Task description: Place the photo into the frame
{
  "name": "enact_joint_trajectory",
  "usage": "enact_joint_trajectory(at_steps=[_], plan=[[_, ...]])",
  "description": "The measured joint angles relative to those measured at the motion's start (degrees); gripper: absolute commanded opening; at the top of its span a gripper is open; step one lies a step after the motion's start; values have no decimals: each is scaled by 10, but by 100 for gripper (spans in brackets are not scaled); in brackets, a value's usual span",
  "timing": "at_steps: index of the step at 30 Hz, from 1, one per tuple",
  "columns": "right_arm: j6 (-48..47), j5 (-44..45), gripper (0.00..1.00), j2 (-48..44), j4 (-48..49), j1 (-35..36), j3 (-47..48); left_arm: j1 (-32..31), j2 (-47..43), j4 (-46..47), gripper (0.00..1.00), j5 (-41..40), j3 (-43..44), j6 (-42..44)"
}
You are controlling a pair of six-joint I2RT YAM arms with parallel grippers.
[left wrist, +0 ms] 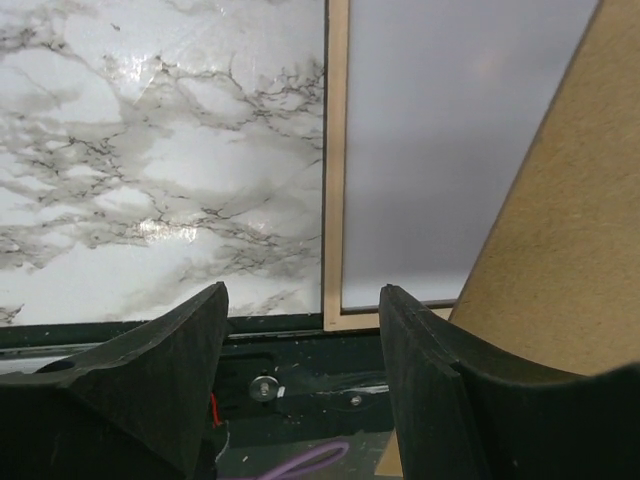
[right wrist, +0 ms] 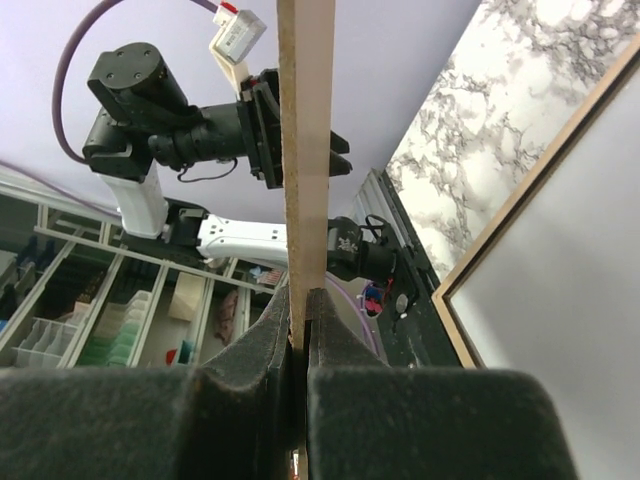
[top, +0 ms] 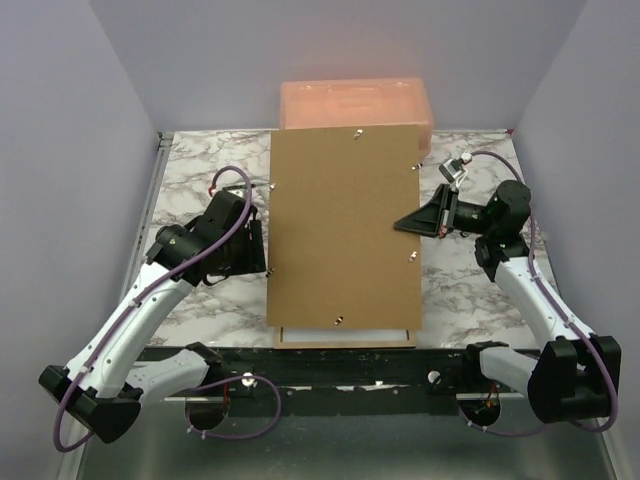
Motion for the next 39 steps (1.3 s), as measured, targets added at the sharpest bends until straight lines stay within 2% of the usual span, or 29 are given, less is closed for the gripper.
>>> enact_joint_trajectory(at_steps=[8, 14, 18, 26, 39], plan=[[-51, 0, 1, 38, -28, 0, -31, 35, 22, 60, 52, 16, -109, 1], [-101, 2, 1, 65, -64, 0, -45, 97, 23, 156, 44, 78, -219, 1], [-131, 5, 1, 83, -80, 0, -45, 118, 29, 205, 42, 109, -259, 1], [-185, 18, 1, 118, -107, 0, -59, 122, 84, 287, 38, 141, -273, 2], [-266, 47, 1, 185, -164, 0, -61, 122, 124, 334, 37, 150, -274, 5]])
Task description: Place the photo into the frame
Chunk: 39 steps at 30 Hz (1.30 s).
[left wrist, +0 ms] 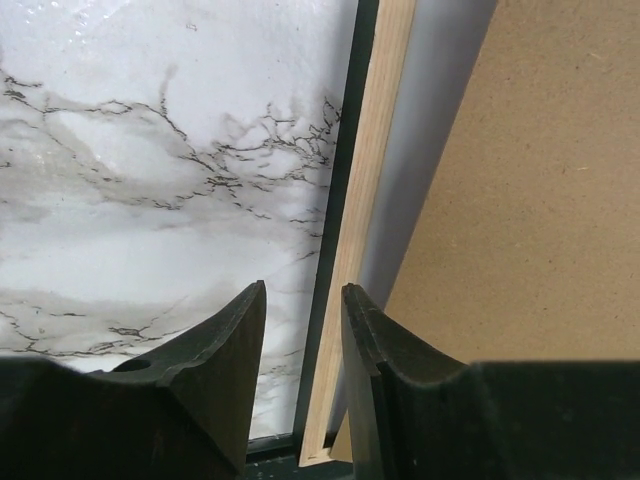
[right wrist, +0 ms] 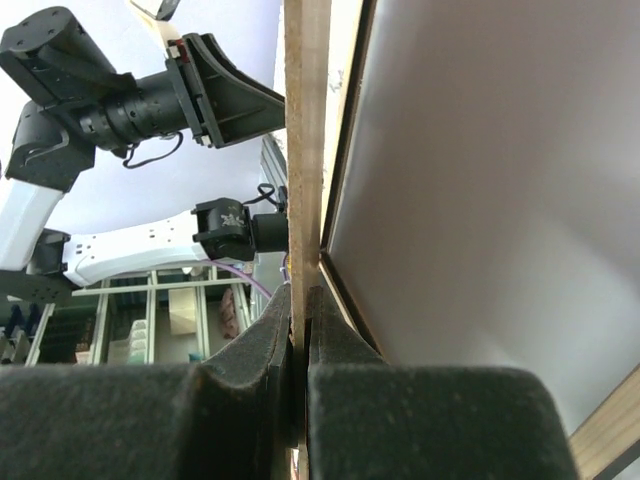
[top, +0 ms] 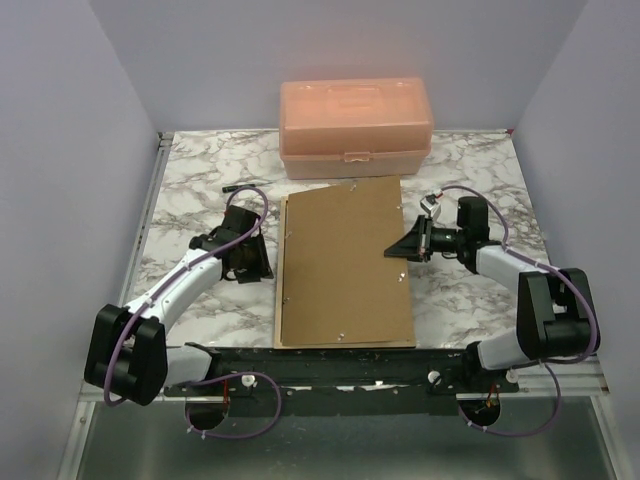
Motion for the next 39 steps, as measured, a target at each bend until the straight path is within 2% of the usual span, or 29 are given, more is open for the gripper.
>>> enact_joint_trajectory(at_steps=[16, 39], plan=[[-26, 9, 1, 67, -40, 0, 3, 0, 53, 26, 36, 2, -3, 11], [-69, 16, 1, 113, -115, 0, 87, 3, 154, 42, 35, 13, 36, 43]])
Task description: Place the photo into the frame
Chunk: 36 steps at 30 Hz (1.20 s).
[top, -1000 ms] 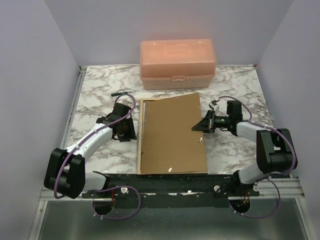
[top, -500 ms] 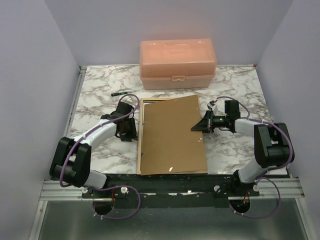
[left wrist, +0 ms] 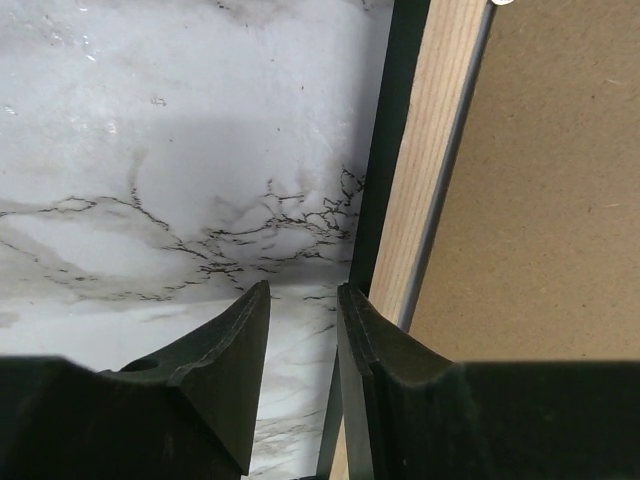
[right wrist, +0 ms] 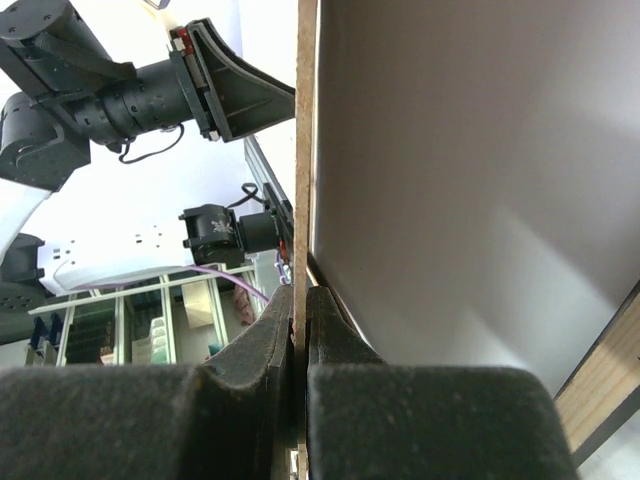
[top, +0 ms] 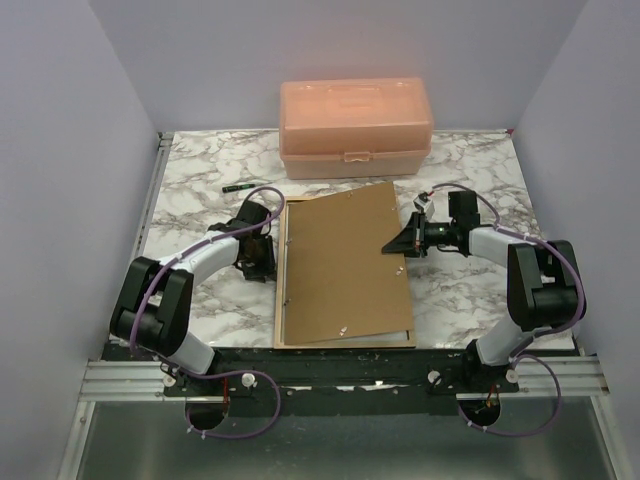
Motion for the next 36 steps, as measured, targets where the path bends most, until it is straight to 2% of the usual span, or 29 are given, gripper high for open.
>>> enact_joint_trajectory(at_steps=[36], plan=[[0, 1, 1, 26, 26, 0, 2, -5, 21, -7, 34, 1, 14, 9]])
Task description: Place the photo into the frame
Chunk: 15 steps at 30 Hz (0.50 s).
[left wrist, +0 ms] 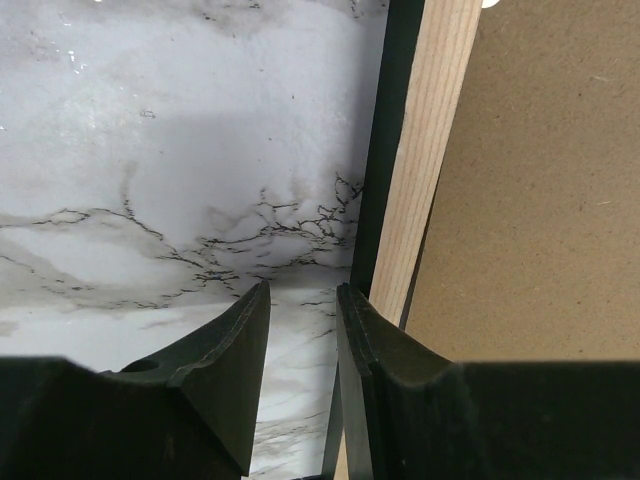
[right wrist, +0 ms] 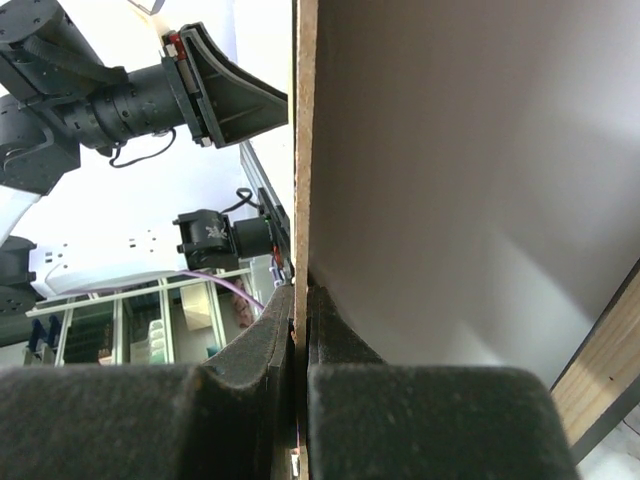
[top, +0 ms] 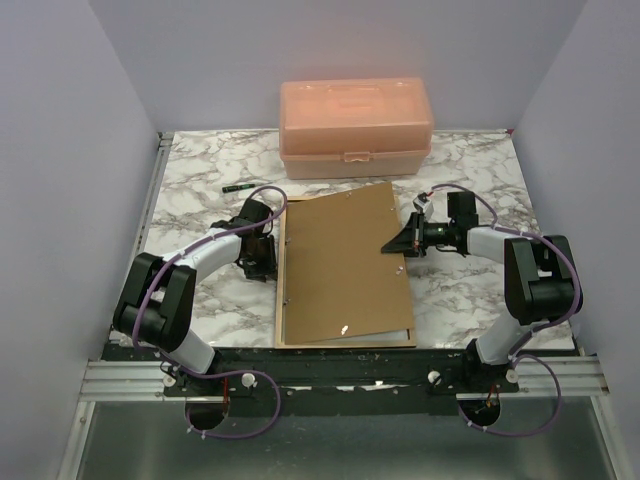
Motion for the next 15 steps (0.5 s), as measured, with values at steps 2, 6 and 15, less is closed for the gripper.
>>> enact_joint_trajectory(at_steps=[2, 6, 15], plan=[[1, 2, 1, 0, 0, 0, 0, 0, 0, 0, 34, 0, 0, 0], [1, 6, 1, 0, 0, 0, 2, 0, 0, 0, 34, 0, 0, 0], [3, 19, 1, 0, 8, 1, 12, -3, 0, 2, 34, 0, 0, 0]])
